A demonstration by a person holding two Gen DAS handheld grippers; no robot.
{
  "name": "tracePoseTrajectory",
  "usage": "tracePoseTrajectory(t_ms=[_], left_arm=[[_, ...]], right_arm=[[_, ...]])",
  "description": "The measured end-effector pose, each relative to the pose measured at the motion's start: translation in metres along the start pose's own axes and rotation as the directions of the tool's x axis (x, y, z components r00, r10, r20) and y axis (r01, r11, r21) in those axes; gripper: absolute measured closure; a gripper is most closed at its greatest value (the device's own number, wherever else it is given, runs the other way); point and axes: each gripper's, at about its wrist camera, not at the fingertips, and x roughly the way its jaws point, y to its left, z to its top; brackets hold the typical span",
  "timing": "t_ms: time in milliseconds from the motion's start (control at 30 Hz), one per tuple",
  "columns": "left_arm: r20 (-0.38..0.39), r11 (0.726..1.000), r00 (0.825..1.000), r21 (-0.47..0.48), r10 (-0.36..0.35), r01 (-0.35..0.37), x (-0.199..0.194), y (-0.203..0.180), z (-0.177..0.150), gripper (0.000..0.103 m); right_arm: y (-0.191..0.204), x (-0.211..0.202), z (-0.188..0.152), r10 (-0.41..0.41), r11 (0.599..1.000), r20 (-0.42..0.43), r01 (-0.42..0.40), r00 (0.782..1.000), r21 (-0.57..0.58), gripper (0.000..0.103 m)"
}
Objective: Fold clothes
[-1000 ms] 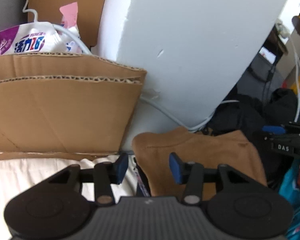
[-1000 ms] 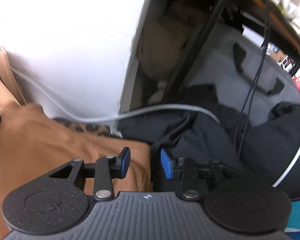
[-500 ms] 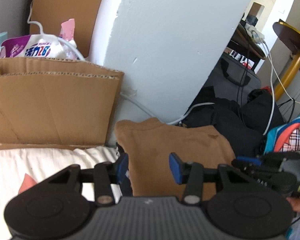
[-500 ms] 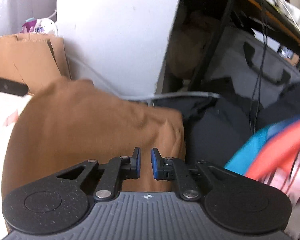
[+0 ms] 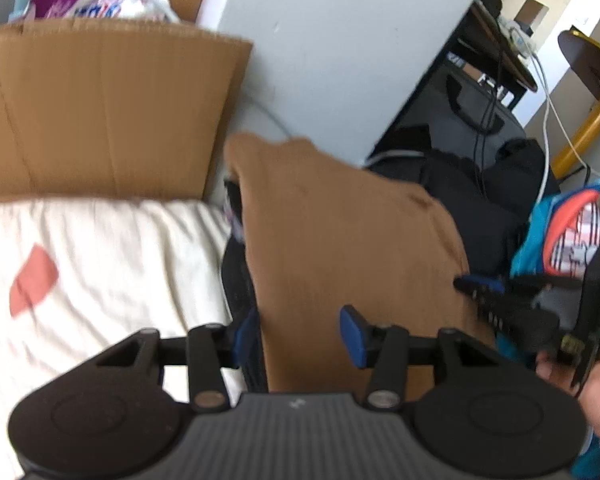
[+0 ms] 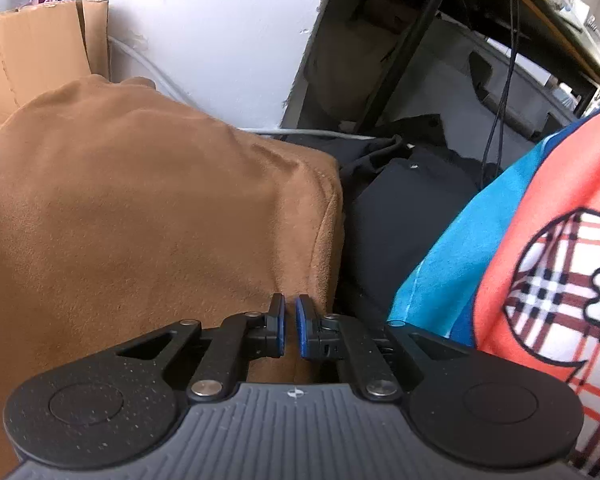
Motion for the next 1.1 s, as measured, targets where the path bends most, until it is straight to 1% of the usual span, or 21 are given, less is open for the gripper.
tracePoseTrajectory(t_ms=[100, 267, 400, 467, 633, 767, 967, 1000, 1033, 1100], left_arm=[[-0.011, 1.000, 1.000, -0.005, 0.002, -0.002, -0.002, 0.000, -0.014, 0.050], [-0.034, 1.000, 0.999, -0.009, -0.016, 0.016, -0.002, -0.001, -0.033, 0.050], [-0.051, 0.999, 0.998, -0.035, -0.039, 0.038, -0.001, 0.002, -0.047, 0.050], [-0.064, 0.998, 0.997, -0.043, -0.047, 0.044, -0.001, 0.004, -0.054, 0.050], [-0.106, 0.997, 0.992, -0.047, -0.063, 0.058, -0.002, 0.006, -0.072, 0.051], [-0.142, 0.996, 0.987, -0.061, -0.070, 0.062, -0.003, 0.010, -0.087, 0.053], [-0.190, 0.990, 0.977, -0.113, -0.100, 0.080, -0.005, 0.019, -0.103, 0.061], [-0.194, 0.989, 0.976, -0.121, -0.103, 0.080, -0.006, 0.020, -0.105, 0.065], [-0.201, 0.989, 0.974, -0.127, -0.106, 0.082, -0.006, 0.022, -0.106, 0.070], [-0.213, 0.988, 0.971, -0.135, -0.106, 0.078, -0.010, 0.024, -0.107, 0.071]], right_arm=[[-0.002, -0.012, -0.004, 0.005, 1.000, 0.017, -0.005, 1.000, 0.024, 0.092], [-0.006, -0.035, -0.018, 0.077, 0.995, 0.051, -0.080, 0.996, 0.064, 0.091], [-0.005, -0.037, -0.037, 0.083, 0.993, 0.012, -0.084, 0.996, 0.080, 0.091], [-0.008, -0.036, -0.049, 0.081, 0.991, -0.017, -0.078, 0.997, 0.109, 0.092], [-0.004, -0.046, -0.069, 0.056, 0.995, -0.038, -0.053, 0.998, 0.081, 0.092], [-0.007, -0.055, -0.081, 0.052, 0.993, -0.058, -0.046, 0.997, 0.105, 0.091], [-0.008, -0.071, -0.101, 0.062, 0.986, -0.078, -0.049, 0.995, 0.157, 0.090], [-0.008, -0.074, -0.102, 0.066, 0.985, -0.080, -0.052, 0.995, 0.166, 0.089], [-0.009, -0.076, -0.105, 0.072, 0.982, -0.084, -0.056, 0.994, 0.182, 0.088], [-0.011, -0.080, -0.109, 0.088, 0.973, -0.091, -0.066, 0.992, 0.221, 0.082]])
